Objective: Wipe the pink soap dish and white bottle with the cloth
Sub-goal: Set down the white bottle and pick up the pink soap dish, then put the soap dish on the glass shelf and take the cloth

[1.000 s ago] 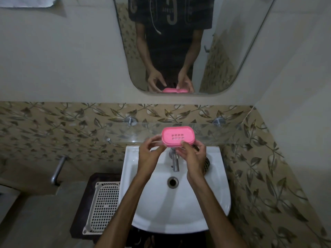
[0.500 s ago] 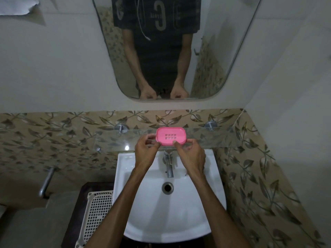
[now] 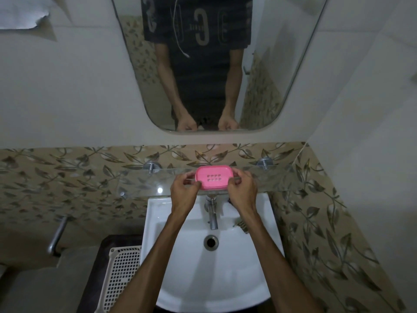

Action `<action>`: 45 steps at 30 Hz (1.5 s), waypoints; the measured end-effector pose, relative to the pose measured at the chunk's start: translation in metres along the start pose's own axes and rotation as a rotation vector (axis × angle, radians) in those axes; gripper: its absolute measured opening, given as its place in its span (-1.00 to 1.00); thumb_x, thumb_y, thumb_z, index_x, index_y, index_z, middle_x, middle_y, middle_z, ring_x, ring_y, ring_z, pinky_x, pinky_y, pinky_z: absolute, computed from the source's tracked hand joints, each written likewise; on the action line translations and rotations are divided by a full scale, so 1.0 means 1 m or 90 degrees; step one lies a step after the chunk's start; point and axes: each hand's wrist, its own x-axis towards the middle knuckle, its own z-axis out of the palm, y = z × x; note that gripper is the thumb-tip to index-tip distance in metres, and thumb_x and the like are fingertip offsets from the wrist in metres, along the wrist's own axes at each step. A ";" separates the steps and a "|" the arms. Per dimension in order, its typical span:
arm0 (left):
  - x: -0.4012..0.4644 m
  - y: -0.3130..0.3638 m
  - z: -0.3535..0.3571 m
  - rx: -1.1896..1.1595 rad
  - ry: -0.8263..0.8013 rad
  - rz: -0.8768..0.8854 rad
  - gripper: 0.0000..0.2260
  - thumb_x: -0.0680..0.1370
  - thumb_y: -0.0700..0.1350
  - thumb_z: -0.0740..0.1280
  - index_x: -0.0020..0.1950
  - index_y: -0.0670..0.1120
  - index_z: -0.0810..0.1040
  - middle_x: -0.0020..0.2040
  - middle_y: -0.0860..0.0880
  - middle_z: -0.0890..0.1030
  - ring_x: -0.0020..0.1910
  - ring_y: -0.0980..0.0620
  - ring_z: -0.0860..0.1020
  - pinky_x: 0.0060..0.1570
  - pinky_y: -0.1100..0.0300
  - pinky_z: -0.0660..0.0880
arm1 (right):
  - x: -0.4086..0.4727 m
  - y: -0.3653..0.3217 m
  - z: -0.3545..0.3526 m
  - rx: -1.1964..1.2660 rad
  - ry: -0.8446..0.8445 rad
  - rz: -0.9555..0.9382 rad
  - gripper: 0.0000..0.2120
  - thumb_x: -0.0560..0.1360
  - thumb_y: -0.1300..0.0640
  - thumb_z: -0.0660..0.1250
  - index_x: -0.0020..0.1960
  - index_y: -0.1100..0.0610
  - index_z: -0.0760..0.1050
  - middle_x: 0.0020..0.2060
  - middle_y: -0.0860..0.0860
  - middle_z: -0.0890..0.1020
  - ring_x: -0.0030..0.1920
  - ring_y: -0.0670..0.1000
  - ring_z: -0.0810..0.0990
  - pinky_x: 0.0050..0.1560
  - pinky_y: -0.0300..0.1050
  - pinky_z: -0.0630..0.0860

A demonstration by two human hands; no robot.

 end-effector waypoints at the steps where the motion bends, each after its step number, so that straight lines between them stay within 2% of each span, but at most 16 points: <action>1: 0.000 0.000 0.000 -0.007 0.000 -0.001 -0.67 0.52 -0.29 0.47 0.29 -0.14 0.65 0.18 -0.13 0.67 0.13 -0.08 0.64 0.17 -0.15 0.64 | 0.000 0.000 0.000 0.010 -0.006 -0.001 -0.61 0.56 0.32 0.27 0.34 0.13 0.62 0.12 0.04 0.57 0.10 -0.03 0.54 -0.02 -0.41 0.42; 3: 0.000 0.000 0.000 -0.009 -0.002 0.000 -0.66 0.52 -0.30 0.46 0.29 -0.15 0.65 0.19 -0.14 0.67 0.14 -0.09 0.64 0.18 -0.15 0.64 | 0.000 0.001 0.000 0.025 -0.011 0.000 -0.61 0.57 0.32 0.28 0.35 0.12 0.61 0.10 0.03 0.56 0.09 -0.04 0.53 0.06 -0.26 0.44; 5: -0.001 0.000 0.000 -0.010 -0.003 -0.001 -0.66 0.52 -0.30 0.46 0.30 -0.15 0.64 0.19 -0.14 0.66 0.14 -0.09 0.63 0.18 -0.15 0.64 | 0.000 0.003 0.000 0.029 -0.012 -0.002 -0.61 0.57 0.31 0.29 0.36 0.10 0.61 0.12 0.05 0.57 0.08 -0.06 0.51 0.08 -0.26 0.44; 9: 0.000 0.000 -0.001 -0.005 -0.005 -0.003 -0.67 0.52 -0.29 0.46 0.29 -0.15 0.65 0.18 -0.14 0.67 0.12 -0.09 0.65 0.16 -0.16 0.65 | -0.001 0.004 0.000 0.030 -0.005 0.001 -0.62 0.58 0.30 0.31 0.36 0.10 0.61 0.10 -0.03 0.52 0.07 -0.10 0.48 -0.07 -0.63 0.34; 10: 0.000 0.001 -0.001 -0.002 -0.005 -0.002 -0.67 0.52 -0.29 0.46 0.28 -0.15 0.65 0.17 -0.15 0.68 0.11 -0.11 0.65 0.15 -0.17 0.65 | -0.001 0.004 -0.001 0.037 -0.008 0.003 -0.62 0.58 0.30 0.31 0.36 0.10 0.61 0.10 -0.04 0.51 0.07 -0.10 0.48 -0.02 -0.61 0.36; 13: 0.000 0.002 -0.001 -0.004 -0.003 -0.008 -0.68 0.53 -0.28 0.47 0.28 -0.16 0.65 0.15 -0.17 0.68 0.11 -0.14 0.66 0.15 -0.18 0.65 | -0.003 0.003 -0.001 0.048 -0.014 0.004 -0.64 0.59 0.28 0.33 0.35 0.09 0.61 0.09 -0.05 0.51 0.08 -0.08 0.51 0.15 -0.23 0.50; 16: -0.003 0.003 -0.001 0.001 0.000 -0.006 -0.65 0.54 -0.25 0.48 0.32 -0.16 0.62 0.18 -0.16 0.66 0.13 -0.11 0.64 0.18 -0.16 0.64 | -0.003 0.003 -0.002 0.054 -0.006 0.003 -0.63 0.60 0.25 0.35 0.39 0.11 0.58 0.16 0.02 0.56 0.11 -0.06 0.53 0.13 -0.23 0.44; 19: -0.011 0.004 -0.004 -0.005 0.035 0.020 -0.61 0.56 -0.18 0.49 0.38 -0.15 0.57 0.23 -0.09 0.62 0.11 0.02 0.60 0.17 -0.02 0.63 | -0.008 0.008 -0.006 0.084 0.014 0.016 -0.59 0.62 0.19 0.35 0.47 0.11 0.52 0.24 0.04 0.59 0.15 0.01 0.59 0.18 -0.09 0.56; 23: -0.034 0.000 -0.012 -0.048 0.119 0.080 -0.76 0.60 -0.23 0.43 0.27 -0.12 0.63 0.17 -0.07 0.65 0.07 0.04 0.62 0.07 0.06 0.63 | -0.030 0.018 -0.015 0.118 0.116 -0.033 -0.80 0.64 0.16 0.36 0.24 0.07 0.64 0.01 -0.13 0.62 -0.06 -0.22 0.60 -0.06 -0.17 0.62; 25: -0.049 -0.007 -0.016 -0.083 0.147 0.080 -0.87 0.61 -0.23 0.42 0.16 -0.12 0.66 0.08 -0.09 0.68 0.04 -0.06 0.64 -0.02 -0.01 0.64 | -0.046 0.027 -0.019 0.129 0.141 -0.024 -0.90 0.65 0.15 0.37 0.06 0.05 0.67 -0.09 -0.08 0.67 -0.12 -0.18 0.62 -0.11 -0.09 0.63; 27: -0.066 -0.016 -0.020 -0.106 0.162 0.067 -0.94 0.63 -0.23 0.40 0.03 -0.11 0.67 -0.04 -0.10 0.69 -0.05 -0.11 0.65 -0.15 0.01 0.62 | -0.063 0.040 -0.023 0.151 0.138 0.010 -0.87 0.64 0.18 0.37 -0.05 0.05 0.66 -0.19 -0.09 0.69 -0.18 -0.15 0.64 -0.15 -0.12 0.59; 31: -0.094 -0.040 -0.025 -0.128 0.165 0.008 -0.74 0.67 -0.17 0.35 -0.21 -0.16 0.63 -0.29 -0.04 0.66 -0.28 0.01 0.60 -0.28 0.19 0.54 | -0.093 0.061 -0.026 0.198 0.068 0.068 -0.76 0.64 0.25 0.32 -0.17 0.05 0.58 -0.37 -0.04 0.60 -0.36 -0.15 0.51 -0.31 -0.25 0.43; 33: -0.105 -0.049 -0.025 -0.124 0.153 -0.014 -0.66 0.68 -0.15 0.34 -0.29 -0.20 0.54 -0.37 -0.07 0.58 -0.33 0.03 0.54 -0.26 0.15 0.50 | -0.102 0.068 -0.027 0.226 0.038 0.100 -0.73 0.65 0.26 0.27 -0.21 0.08 0.53 -0.39 -0.04 0.54 -0.36 -0.11 0.48 -0.28 -0.21 0.42; 38: -0.125 -0.058 -0.021 -0.064 0.129 -0.013 -0.66 0.66 -0.15 0.36 -0.30 -0.18 0.45 -0.37 -0.13 0.53 -0.33 -0.08 0.55 -0.22 0.03 0.49 | -0.115 0.073 -0.024 0.176 -0.013 0.136 -0.70 0.72 0.16 0.17 -0.18 0.09 0.45 -0.36 -0.02 0.51 -0.35 -0.09 0.46 -0.27 -0.13 0.40; 42: -0.130 -0.059 -0.017 0.013 0.103 0.025 -0.78 0.57 -0.23 0.43 -0.23 -0.04 0.51 -0.30 0.03 0.57 -0.26 0.03 0.56 -0.25 0.24 0.47 | -0.118 0.075 -0.024 0.047 -0.035 0.113 -0.76 0.74 0.11 0.15 -0.08 0.06 0.48 -0.22 -0.01 0.58 -0.18 -0.01 0.54 -0.17 -0.11 0.40; 45: -0.133 -0.060 -0.016 0.071 0.054 0.052 -0.76 0.48 -0.31 0.42 -0.07 0.04 0.56 -0.14 0.09 0.62 -0.14 0.06 0.61 -0.26 0.26 0.50 | -0.119 0.079 -0.025 0.017 -0.034 0.074 -0.60 0.72 -0.01 0.21 -0.28 0.08 0.41 -0.44 -0.05 0.47 -0.40 -0.13 0.43 -0.40 -0.30 0.28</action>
